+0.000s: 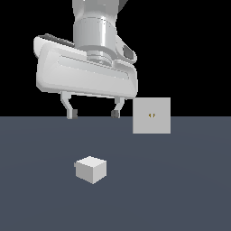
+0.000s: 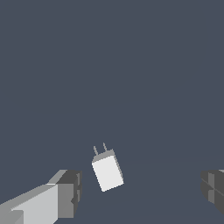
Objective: Plug the charger into the wall socket.
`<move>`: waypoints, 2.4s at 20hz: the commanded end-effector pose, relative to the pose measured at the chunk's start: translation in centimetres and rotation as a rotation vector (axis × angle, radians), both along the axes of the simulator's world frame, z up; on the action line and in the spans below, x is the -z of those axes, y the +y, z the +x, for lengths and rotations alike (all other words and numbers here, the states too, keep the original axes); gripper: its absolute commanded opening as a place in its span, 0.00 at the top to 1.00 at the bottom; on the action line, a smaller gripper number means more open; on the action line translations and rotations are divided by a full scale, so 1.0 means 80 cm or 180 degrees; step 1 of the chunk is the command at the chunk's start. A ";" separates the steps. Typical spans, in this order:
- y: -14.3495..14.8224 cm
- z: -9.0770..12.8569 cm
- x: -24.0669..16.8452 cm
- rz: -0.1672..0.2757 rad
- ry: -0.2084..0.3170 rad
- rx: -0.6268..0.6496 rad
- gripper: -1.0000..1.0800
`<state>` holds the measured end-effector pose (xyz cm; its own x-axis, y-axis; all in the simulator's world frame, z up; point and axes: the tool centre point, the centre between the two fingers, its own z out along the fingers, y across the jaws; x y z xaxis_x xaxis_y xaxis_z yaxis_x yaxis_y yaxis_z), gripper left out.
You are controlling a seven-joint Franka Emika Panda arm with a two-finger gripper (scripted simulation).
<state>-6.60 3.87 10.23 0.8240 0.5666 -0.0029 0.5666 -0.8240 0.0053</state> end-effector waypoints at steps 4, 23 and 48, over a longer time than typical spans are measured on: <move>0.004 -0.023 0.021 0.0031 -0.0022 -0.0494 0.04; 0.002 -0.053 0.050 0.0072 -0.0048 -0.1160 0.04; 0.002 -0.054 0.113 0.0070 -0.0047 -0.1162 1.00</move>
<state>-10.88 4.02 1.21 0.5673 0.8232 0.0230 0.8234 -0.5675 0.0003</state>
